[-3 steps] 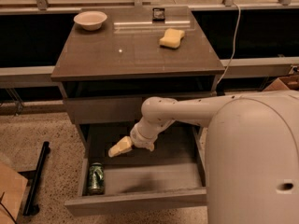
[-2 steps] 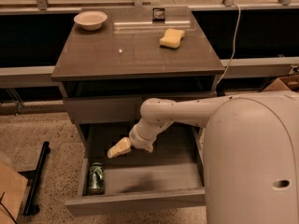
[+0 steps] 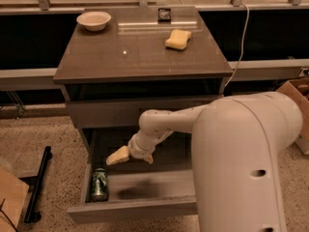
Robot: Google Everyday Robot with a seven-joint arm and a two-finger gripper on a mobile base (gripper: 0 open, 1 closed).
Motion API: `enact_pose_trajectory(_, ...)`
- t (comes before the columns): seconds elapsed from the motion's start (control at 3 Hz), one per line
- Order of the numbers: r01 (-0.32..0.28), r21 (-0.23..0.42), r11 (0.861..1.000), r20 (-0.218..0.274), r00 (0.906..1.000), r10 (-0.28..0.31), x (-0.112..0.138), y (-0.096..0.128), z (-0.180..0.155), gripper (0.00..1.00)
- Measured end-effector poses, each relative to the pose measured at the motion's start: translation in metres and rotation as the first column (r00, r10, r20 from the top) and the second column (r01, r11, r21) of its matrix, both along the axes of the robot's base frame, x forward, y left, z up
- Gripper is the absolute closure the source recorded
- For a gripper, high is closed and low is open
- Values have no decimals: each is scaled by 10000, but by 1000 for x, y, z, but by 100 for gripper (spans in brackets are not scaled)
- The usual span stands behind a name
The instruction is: Pick green can from middle drawer and place on counter
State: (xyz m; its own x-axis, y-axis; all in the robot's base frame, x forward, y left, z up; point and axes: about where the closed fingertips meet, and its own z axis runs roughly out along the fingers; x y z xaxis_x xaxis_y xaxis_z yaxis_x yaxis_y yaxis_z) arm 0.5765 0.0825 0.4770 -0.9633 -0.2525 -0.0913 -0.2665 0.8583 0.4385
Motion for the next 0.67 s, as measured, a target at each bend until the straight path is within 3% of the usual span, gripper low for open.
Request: enact_pose_trajectory(0.67, 476, -850, 9952, -445, 9977, -515, 0, 31, -36, 0)
